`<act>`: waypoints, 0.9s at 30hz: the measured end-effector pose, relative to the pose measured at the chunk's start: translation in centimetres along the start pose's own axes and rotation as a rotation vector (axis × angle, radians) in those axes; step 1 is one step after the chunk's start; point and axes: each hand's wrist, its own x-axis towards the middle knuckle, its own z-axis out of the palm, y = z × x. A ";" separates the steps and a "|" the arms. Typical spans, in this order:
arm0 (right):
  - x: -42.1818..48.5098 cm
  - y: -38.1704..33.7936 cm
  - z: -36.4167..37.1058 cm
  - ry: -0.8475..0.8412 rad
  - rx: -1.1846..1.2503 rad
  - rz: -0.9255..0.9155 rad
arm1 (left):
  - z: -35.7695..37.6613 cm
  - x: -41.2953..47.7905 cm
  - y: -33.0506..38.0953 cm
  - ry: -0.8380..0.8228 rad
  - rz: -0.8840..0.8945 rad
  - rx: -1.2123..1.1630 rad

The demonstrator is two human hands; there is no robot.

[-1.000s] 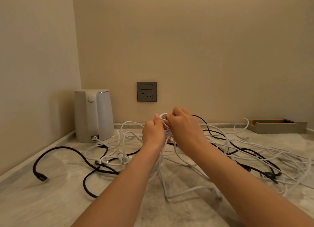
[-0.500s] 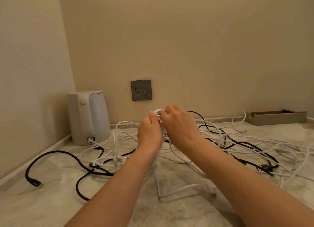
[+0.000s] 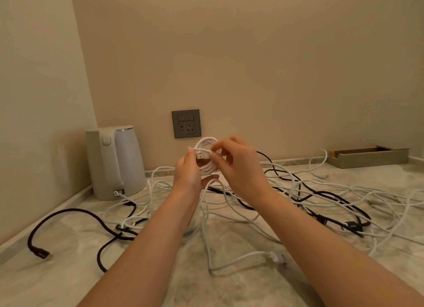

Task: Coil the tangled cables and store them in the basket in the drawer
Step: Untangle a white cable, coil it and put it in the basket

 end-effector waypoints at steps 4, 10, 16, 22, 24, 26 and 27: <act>0.1 0.0 0.1 0.020 0.137 0.080 | 0.0 -0.6 0.3 -0.074 -0.060 -0.148; 0.3 -0.2 0.3 -0.013 0.166 0.082 | -0.4 -0.5 0.7 -0.157 -0.002 -0.073; 0.8 -2.1 -0.5 0.128 0.377 0.233 | 0.0 -0.8 2.5 -0.118 0.175 0.034; 2.0 -4.3 -2.2 0.061 0.590 0.406 | 0.3 -1.4 4.7 -0.124 0.169 0.082; 1.9 -4.6 -2.9 0.052 0.659 0.451 | 0.5 -2.1 5.5 -0.128 0.156 0.178; 1.6 -5.1 -3.8 0.049 0.743 0.518 | 0.7 -3.0 6.2 -0.125 0.156 0.309; 1.3 -5.3 -4.3 0.058 0.793 0.548 | 0.8 -3.5 6.5 -0.123 0.161 0.381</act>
